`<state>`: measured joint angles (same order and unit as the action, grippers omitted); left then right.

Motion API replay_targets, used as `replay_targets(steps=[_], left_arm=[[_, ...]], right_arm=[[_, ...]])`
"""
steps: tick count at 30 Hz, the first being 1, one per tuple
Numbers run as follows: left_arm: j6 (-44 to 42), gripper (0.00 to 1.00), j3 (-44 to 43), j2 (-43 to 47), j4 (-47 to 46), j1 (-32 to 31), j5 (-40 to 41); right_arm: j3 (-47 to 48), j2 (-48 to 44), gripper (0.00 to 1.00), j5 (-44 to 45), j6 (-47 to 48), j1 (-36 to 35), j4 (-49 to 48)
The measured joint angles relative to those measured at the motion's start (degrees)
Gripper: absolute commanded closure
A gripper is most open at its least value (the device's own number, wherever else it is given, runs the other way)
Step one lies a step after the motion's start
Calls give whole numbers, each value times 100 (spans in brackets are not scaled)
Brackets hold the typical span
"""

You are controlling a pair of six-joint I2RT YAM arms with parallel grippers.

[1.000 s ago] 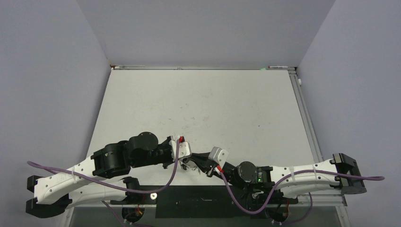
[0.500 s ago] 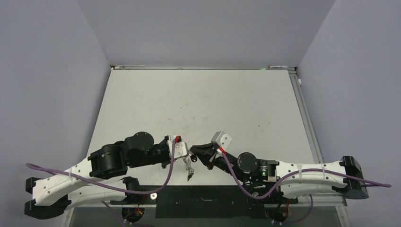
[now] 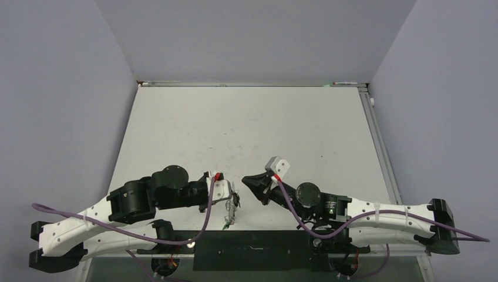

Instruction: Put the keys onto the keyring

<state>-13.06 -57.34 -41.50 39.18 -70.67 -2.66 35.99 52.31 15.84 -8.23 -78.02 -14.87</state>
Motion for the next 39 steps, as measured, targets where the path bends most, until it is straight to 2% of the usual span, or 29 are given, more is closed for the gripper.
replay_targets(steps=[2,5,7,14,23,29,39], left_arm=[[0,100,17,2,0,0,-22],[0,100,31,2,-2,0,-57],[0,100,52,13,-7,2,-85],[-2,100,118,35,-63,52,-275],[-2,100,164,55,-92,72,-544],[0,100,170,57,-127,90,-627],[0,100,170,55,-192,103,-651]], right_arm=[[-4,-94,90,-146,20,0,0],[-15,-254,70,-365,118,0,0],[-17,-352,61,-498,236,0,7],[-20,-529,50,-1569,951,44,221],[-37,-452,52,-2516,1537,83,398],[-37,-144,58,-2629,1692,122,407],[-37,-46,58,-2702,1657,122,363]])
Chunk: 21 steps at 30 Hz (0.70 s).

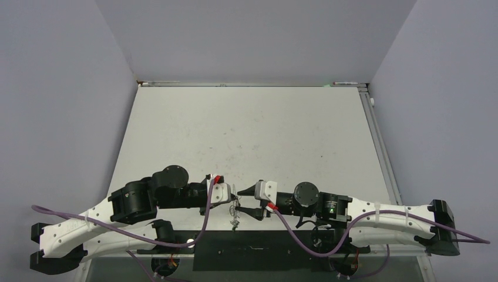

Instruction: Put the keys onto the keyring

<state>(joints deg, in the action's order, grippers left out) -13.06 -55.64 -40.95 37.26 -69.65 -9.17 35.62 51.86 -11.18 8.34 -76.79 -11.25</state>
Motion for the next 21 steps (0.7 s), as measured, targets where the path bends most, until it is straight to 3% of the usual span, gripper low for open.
replay_targets(steps=[9,21], left_arm=[[0,100,2,-2,0,0,4],[0,100,2,-28,-2,15,15]], right_arm=[[0,-70,69,229,-144,0,-232],[28,227,65,389,-273,0,-245]])
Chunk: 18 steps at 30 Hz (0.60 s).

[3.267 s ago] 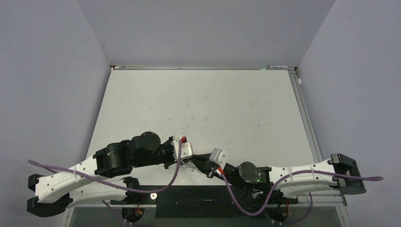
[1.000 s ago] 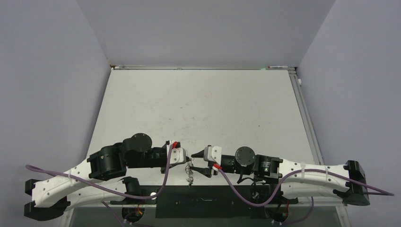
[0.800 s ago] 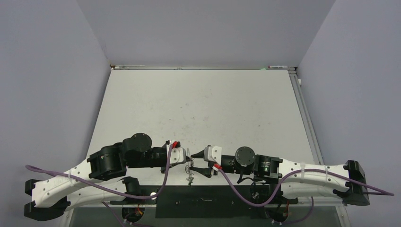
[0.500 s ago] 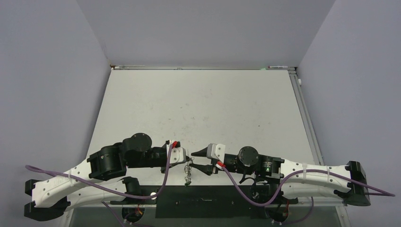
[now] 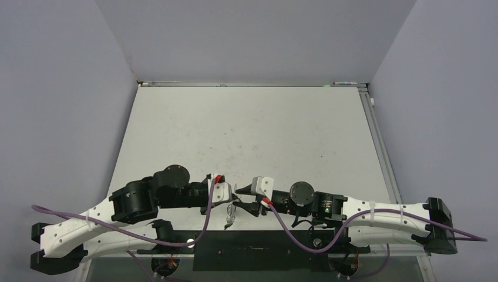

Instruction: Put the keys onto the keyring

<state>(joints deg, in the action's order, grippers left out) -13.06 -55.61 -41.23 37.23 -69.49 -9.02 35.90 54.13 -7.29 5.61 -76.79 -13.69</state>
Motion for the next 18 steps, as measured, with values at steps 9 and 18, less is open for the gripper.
replay_targets(steps=[9,18], left_arm=[[0,100,0,-20,-13,22,31],[0,100,0,-2,-17,31,87]], right_arm=[[52,0,81,-4,-52,0,-72],[52,7,95,-28,-63,0,-63]])
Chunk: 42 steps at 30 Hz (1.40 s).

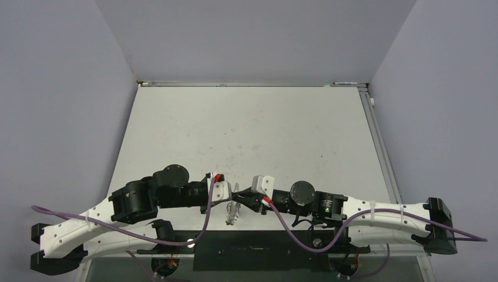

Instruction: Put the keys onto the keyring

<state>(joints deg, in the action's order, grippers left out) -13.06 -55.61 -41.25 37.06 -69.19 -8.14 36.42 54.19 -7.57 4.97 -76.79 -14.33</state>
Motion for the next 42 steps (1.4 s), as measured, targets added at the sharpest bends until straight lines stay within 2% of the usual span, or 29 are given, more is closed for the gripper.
replay_targets(steps=[14,21,26,33,42], left_arm=[[39,98,26,72,-157,98,-177],[59,78,76,144,-197,149,-356],[79,59,85,201,-199,164,-398],[79,38,85,468,-240,262,-426],[28,36,92,745,-284,337,-962]], right_arm=[[-76,-138,95,-26,170,-46,-142],[-90,-149,95,450,560,-452,-144],[-90,-144,95,732,802,-732,-136],[-90,-144,95,890,922,-807,33],[-68,-146,95,986,964,-907,382]])
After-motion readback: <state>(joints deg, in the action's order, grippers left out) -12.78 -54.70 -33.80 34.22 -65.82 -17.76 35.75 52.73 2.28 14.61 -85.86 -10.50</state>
